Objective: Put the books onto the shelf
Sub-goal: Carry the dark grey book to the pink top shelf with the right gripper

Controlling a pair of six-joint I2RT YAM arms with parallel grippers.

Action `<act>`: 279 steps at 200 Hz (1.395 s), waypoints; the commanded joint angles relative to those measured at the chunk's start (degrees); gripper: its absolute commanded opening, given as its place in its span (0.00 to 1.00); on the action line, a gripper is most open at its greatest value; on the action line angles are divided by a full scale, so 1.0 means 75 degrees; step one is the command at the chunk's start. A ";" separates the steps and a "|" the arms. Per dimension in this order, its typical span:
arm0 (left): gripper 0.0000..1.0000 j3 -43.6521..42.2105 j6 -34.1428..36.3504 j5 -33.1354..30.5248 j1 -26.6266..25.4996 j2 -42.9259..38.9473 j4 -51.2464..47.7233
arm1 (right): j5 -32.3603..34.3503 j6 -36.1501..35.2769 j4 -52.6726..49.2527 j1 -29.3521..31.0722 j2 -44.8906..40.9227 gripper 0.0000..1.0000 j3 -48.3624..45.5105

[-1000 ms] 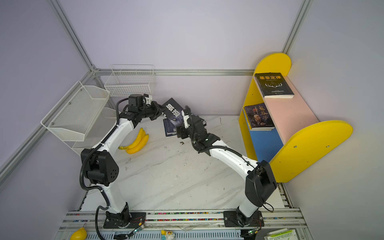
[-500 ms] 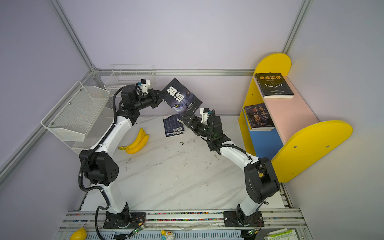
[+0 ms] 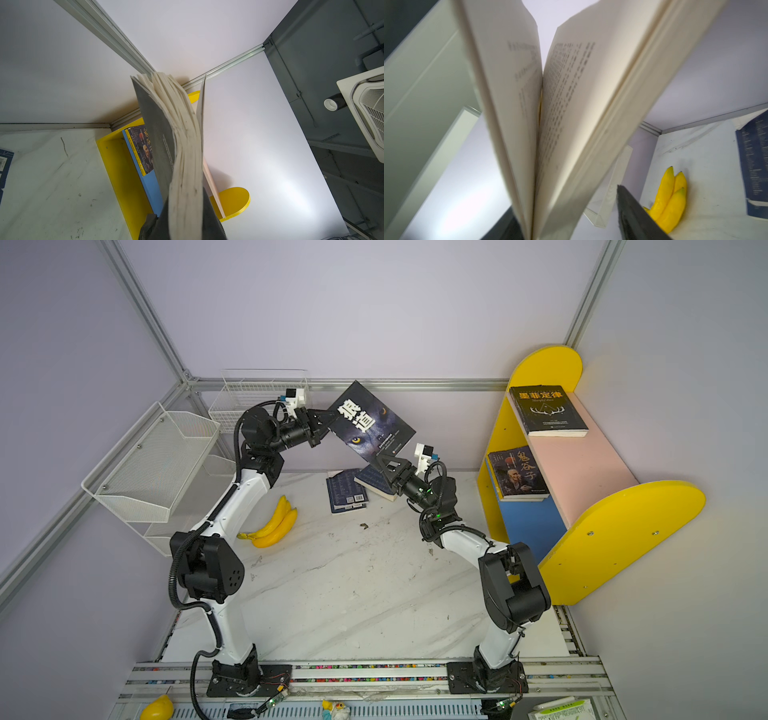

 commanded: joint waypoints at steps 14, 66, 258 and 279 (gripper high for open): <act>0.05 0.0853 -0.0190 0.0294 0.0024 -0.0303 0.0596 | 0.0184 0.0377 0.0898 0.0024 -0.0005 0.49 0.0191; 0.07 0.0933 0.0511 0.0438 0.0019 -0.0408 -0.0362 | 0.0584 -0.0056 -0.0198 0.0006 -0.0116 0.20 0.0380; 0.95 -0.2049 0.2899 -0.2117 0.0521 -0.2771 -0.2107 | 0.5066 -0.4086 -0.8288 -0.1713 -0.1539 0.07 0.5663; 0.98 -0.2079 0.3831 -0.2330 0.0007 -0.2870 -0.2532 | 0.4914 -0.3815 -0.8486 -0.2556 -0.1549 0.07 0.6034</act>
